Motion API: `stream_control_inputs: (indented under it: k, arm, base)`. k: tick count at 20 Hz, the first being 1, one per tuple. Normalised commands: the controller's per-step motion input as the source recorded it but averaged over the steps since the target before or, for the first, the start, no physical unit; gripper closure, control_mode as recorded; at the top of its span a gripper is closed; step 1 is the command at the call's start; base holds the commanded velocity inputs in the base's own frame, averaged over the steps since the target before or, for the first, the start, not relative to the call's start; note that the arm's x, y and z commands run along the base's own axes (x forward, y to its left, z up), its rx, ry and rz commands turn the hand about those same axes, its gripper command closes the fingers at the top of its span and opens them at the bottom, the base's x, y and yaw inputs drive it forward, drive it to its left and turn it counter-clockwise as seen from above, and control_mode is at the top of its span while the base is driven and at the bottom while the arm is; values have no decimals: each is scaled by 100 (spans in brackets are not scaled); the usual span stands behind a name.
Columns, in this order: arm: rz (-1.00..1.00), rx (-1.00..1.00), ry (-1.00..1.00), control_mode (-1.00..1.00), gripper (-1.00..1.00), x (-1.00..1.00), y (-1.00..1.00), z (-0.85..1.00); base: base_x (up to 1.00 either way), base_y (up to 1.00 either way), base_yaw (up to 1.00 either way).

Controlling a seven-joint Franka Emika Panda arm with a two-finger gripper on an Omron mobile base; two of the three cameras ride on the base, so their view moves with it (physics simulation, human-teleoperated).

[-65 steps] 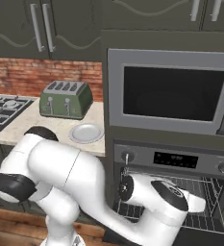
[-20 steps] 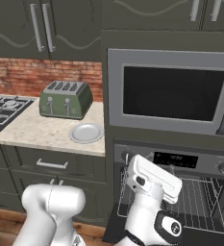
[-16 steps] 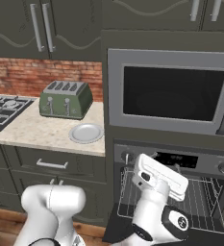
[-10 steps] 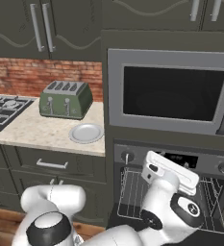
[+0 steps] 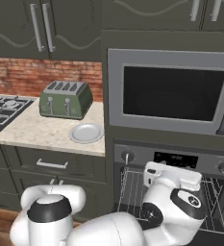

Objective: Take the fish from the oven and place it on the plate on the counter.

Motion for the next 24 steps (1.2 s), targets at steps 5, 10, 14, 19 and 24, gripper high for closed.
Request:
stream_control_inputs:
  k: [5,10,14,19,24]
  arm:
    - [10,0,18,-100,-100,0,3,-58]
    - [2,1,26,-100,-100,5,0,-55]
    - [0,0,30,-100,-100,0,0,-71]
    - [0,0,17,-100,-100,0,-1,-52]
    - [0,0,25,-100,-100,0,0,-54]
  base:
    - [0,0,0]
    - [0,0,0]
    - [0,0,0]
    - [0,0,0]
    - [0,0,0]
